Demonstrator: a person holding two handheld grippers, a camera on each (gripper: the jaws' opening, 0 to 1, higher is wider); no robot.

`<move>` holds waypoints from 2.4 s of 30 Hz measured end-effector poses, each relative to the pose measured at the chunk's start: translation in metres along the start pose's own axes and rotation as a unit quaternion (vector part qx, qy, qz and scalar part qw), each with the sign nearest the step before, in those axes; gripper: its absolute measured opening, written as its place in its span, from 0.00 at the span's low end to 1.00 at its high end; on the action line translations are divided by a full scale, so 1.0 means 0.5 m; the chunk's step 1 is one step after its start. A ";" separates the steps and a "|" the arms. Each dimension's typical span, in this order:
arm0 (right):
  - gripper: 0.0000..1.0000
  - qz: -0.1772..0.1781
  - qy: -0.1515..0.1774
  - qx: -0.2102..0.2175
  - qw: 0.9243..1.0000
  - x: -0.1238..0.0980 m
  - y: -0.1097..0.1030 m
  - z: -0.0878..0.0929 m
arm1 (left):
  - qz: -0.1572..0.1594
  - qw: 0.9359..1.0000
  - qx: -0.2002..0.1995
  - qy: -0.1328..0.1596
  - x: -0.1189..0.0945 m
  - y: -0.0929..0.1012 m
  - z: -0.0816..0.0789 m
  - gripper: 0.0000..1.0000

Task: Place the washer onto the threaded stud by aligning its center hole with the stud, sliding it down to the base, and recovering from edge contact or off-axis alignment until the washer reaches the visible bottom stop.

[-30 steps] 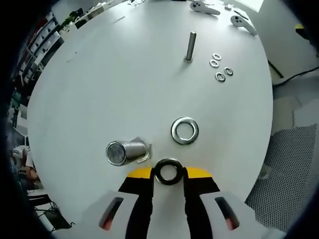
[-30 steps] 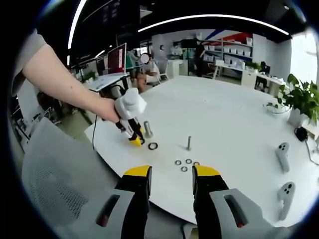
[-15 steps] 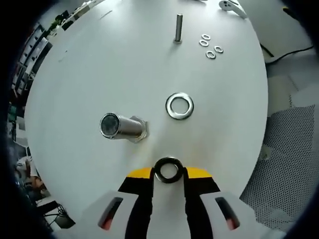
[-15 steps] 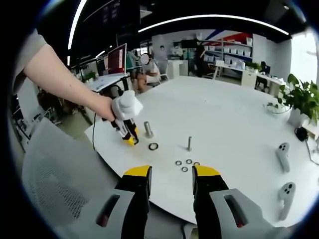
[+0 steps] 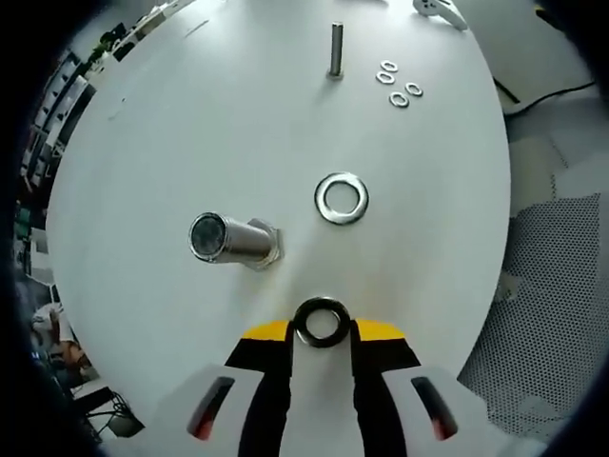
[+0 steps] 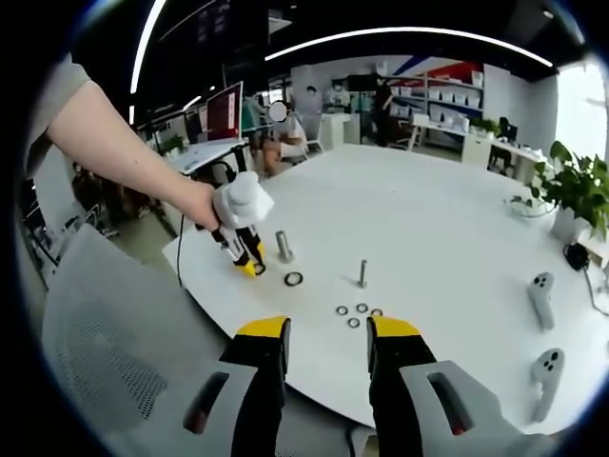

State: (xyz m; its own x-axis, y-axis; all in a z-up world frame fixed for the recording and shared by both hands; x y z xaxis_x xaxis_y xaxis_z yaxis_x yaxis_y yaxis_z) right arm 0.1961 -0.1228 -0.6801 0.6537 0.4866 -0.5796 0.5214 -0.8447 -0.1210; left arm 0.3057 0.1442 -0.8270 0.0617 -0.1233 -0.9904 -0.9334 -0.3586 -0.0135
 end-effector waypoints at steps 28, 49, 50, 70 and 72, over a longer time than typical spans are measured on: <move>0.34 -0.002 0.003 0.001 1.000 0.000 -0.001 -0.003 | -0.011 1.000 0.013 0.015 -0.009 0.007 -0.004 0.19; 0.34 -0.003 0.006 0.001 1.000 -0.001 -0.001 -0.004 | -0.017 0.997 0.056 0.046 -0.111 -0.020 -0.035 0.19; 0.34 -0.003 0.006 0.001 1.000 -0.001 -0.002 -0.004 | -0.019 0.997 0.058 0.048 -0.116 -0.022 -0.038 0.19; 0.35 -0.002 0.006 0.004 1.000 -0.002 -0.001 -0.004 | -0.036 0.995 0.064 0.068 -0.151 -0.064 -0.101 0.19; 0.35 -0.002 0.007 0.006 1.000 -0.001 0.000 -0.004 | -0.036 0.995 0.062 0.066 -0.146 -0.069 -0.102 0.19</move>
State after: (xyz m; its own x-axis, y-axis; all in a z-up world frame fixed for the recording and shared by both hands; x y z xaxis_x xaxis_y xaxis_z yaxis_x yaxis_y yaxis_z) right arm 0.1967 -0.1226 -0.6780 0.6594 0.4928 -0.5677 0.5176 -0.8453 -0.1326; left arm 0.3512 0.1186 -0.7472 0.1676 -0.2243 -0.9600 -0.9611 -0.2542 -0.1084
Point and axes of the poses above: the point that each gripper's makers call its tool centre point, and the gripper's own axes: x roughly forward along the fingers, y roughly to its right, z roughly out of its underside, the point moved 5 cm from there along -x, roughly backward along the fingers, and after that the axes turned 4 degrees about x, right-handed, at the moved point
